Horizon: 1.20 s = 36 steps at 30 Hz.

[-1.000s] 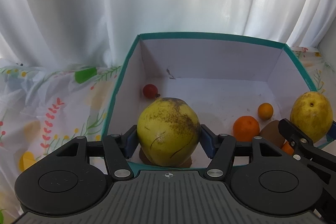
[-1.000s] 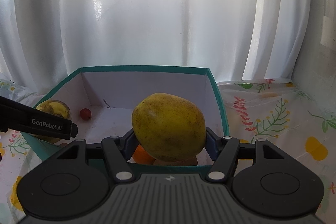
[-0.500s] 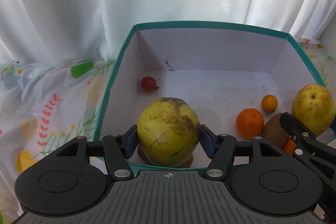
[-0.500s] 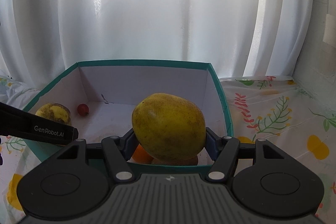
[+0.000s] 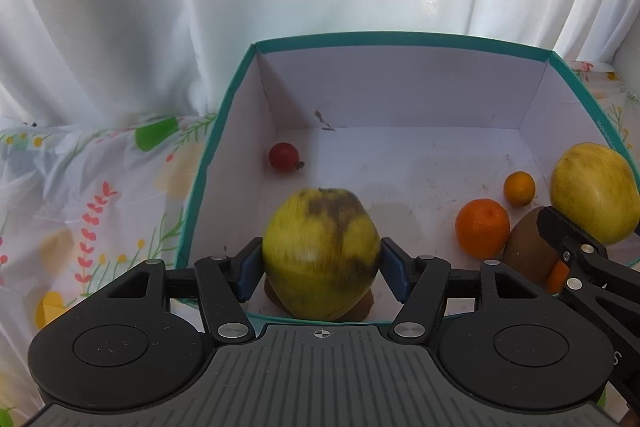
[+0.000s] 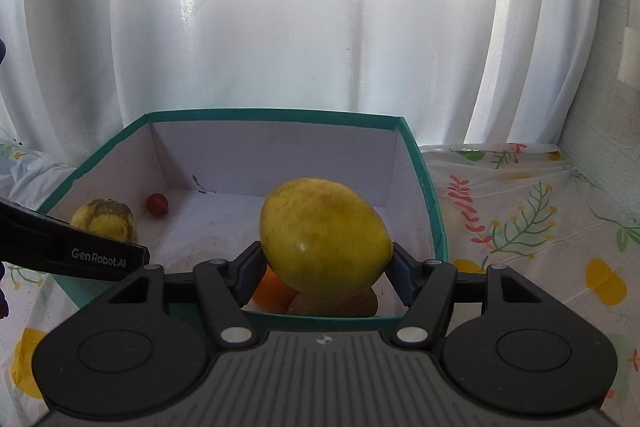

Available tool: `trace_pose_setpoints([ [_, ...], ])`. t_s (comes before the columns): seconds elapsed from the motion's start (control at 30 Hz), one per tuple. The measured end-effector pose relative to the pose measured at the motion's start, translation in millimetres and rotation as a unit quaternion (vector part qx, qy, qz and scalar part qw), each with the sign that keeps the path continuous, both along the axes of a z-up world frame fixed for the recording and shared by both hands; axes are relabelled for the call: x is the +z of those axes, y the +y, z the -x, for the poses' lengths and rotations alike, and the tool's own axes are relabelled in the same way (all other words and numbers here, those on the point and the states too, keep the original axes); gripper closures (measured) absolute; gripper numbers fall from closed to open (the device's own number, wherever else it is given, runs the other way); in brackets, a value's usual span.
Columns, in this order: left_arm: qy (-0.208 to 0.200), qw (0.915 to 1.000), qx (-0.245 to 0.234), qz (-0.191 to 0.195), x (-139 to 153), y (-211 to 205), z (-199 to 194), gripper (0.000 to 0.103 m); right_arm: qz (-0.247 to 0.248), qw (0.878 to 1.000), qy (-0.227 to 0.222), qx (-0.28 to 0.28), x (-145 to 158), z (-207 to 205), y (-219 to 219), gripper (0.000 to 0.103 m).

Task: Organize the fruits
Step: 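Lift both pears and carry them over the teal box, then open both tools to drop the pears into the box, then move both tools back toward the last mandarin and tomato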

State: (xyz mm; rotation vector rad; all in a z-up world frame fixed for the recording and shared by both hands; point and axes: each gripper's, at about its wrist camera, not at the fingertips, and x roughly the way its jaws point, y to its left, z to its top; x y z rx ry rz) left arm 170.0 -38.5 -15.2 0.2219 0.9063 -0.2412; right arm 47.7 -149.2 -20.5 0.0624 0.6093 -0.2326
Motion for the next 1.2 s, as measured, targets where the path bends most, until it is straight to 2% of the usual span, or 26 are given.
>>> trace_pose_setpoints([
  [0.03,-0.002,1.0000,0.000,0.003,1,1,1,0.036,0.000,1.000,0.000,0.000,0,0,0,0.038],
  [0.1,-0.008,1.0000,-0.001,0.006,4,2,2,0.023,-0.002,1.000,-0.004,-0.004,1,2,0,0.038],
  [0.17,-0.015,0.9998,-0.002,0.013,9,3,5,0.020,0.000,0.999,-0.035,-0.006,8,10,0,0.037],
  [0.33,-0.032,0.9987,-0.014,0.036,25,6,16,0.016,0.014,0.995,-0.095,-0.024,28,32,-2,0.024],
  [0.57,-0.060,0.9972,-0.022,0.038,43,10,42,0.013,0.005,0.992,-0.114,-0.052,35,68,-3,0.018],
  [0.8,-0.063,0.9969,-0.024,0.039,44,16,64,0.013,-0.003,0.993,-0.093,-0.074,22,104,5,0.017],
  [1.2,-0.047,0.9967,-0.048,0.044,28,28,101,0.013,0.000,0.998,-0.023,-0.054,-20,145,31,0.017],
])
